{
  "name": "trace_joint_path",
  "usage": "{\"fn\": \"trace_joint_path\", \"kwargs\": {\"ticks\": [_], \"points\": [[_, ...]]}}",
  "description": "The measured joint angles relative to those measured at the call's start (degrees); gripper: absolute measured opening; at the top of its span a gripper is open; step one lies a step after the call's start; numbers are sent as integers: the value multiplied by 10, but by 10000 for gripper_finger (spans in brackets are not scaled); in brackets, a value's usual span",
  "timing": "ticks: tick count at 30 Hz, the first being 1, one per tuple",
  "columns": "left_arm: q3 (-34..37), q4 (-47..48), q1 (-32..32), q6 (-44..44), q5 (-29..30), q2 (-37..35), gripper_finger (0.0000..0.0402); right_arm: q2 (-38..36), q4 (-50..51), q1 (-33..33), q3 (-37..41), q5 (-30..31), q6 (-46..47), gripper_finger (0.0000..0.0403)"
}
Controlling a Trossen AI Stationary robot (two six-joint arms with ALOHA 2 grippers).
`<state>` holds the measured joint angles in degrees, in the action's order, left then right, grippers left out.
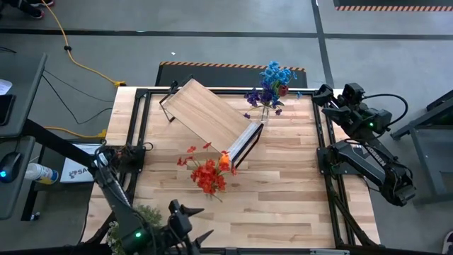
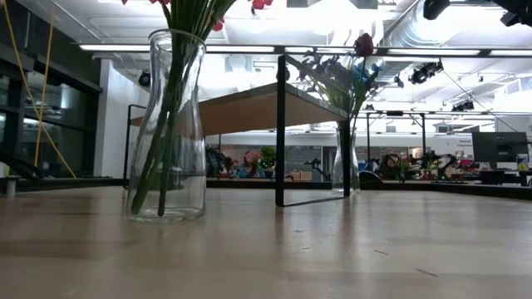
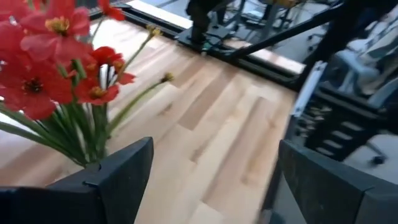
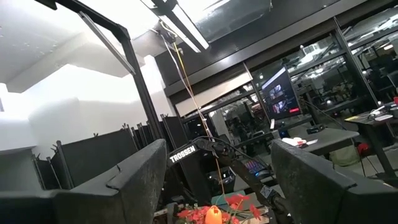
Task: Pick and place flowers into a vace then onto a shelf
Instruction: Put the top transparent flower vase on the shelf
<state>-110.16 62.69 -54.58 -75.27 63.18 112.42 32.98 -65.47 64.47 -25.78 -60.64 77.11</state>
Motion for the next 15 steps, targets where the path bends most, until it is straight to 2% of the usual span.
{"fn": "trace_joint_path", "kwargs": {"ticks": [8,15], "points": [[-55,2,-15,1,-7,0,376,0,0,0,0,-27,4,279],[-83,-4,-13,0,-58,0,376,0,3,0,0,-142,0,279]]}}
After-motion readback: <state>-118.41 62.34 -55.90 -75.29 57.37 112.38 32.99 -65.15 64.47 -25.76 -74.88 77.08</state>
